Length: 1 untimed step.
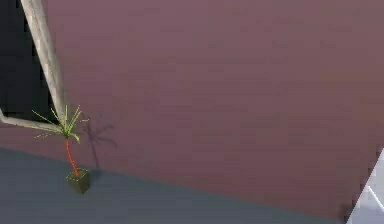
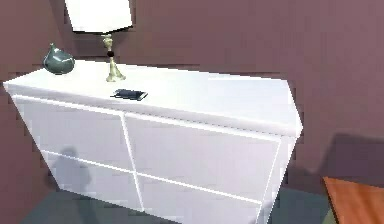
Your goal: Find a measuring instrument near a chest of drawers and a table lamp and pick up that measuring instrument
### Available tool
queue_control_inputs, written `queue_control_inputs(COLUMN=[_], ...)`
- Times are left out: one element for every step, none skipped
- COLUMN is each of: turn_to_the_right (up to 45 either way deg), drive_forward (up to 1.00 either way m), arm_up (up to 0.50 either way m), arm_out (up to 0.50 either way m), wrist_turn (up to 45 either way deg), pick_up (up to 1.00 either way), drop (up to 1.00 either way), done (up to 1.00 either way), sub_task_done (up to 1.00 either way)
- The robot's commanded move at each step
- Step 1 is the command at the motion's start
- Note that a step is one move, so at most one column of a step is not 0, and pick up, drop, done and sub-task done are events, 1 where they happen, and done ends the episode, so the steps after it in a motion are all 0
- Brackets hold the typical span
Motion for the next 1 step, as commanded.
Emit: queue_control_inputs(turn_to_the_right=[-9.0], drive_forward=[0.0], arm_up=[0.0], arm_out=[0.0], wrist_turn=[0.0], pick_up=[0.0], drop=[0.0], done=[0.0], sub_task_done=[0.0])
